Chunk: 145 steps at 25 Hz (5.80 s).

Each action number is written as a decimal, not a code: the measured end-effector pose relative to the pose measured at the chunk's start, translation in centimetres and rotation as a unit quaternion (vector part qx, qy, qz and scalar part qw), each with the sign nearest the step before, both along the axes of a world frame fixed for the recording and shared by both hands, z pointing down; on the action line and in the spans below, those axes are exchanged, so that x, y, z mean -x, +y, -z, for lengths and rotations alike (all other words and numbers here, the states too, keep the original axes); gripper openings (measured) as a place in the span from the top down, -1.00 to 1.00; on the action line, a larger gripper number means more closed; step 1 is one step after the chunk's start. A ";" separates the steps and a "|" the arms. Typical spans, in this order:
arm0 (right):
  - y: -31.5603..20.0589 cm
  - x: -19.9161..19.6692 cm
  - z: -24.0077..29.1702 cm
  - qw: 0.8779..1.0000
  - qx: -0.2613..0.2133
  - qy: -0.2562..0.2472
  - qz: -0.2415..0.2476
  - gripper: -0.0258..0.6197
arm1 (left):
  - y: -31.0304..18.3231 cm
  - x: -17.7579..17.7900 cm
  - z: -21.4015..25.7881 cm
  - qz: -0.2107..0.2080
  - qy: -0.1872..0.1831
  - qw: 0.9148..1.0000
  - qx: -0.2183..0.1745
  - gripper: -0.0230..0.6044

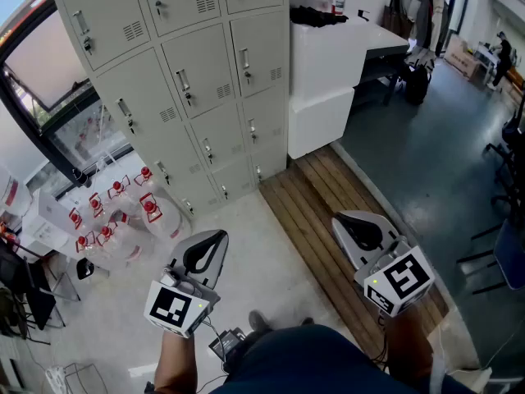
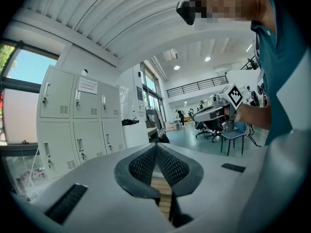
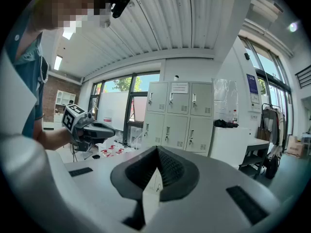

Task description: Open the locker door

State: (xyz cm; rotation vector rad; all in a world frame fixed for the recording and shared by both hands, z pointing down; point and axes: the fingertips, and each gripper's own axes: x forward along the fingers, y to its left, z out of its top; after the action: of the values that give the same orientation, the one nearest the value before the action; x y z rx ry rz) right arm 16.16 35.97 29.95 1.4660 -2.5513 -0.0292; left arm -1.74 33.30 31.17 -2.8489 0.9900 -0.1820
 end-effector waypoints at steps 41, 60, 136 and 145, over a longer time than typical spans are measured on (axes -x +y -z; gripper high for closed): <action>-11.7 8.7 0.5 0.998 -0.003 -0.021 -0.065 0.80 | -11.7 12.7 -1.2 -0.032 -0.033 0.999 -0.014 0.87; -29.7 1.4 0.2 0.999 0.006 -0.035 0.041 0.80 | -24.0 5.2 -0.1 0.070 -0.054 0.996 -0.008 0.87; -72.3 1.0 -2.0 0.999 0.033 -0.023 0.000 0.80 | -60.4 6.0 -1.7 0.073 -0.004 0.997 0.030 0.87; -78.7 2.3 -4.1 0.998 0.044 -0.010 0.037 0.80 | -60.7 7.6 -4.6 0.141 0.000 0.988 0.063 0.87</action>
State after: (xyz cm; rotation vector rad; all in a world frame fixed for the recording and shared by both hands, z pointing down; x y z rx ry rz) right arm 13.85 -42.75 34.06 1.3473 -2.5853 0.0875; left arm -9.31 -27.38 35.81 -2.8031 1.4283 -0.2783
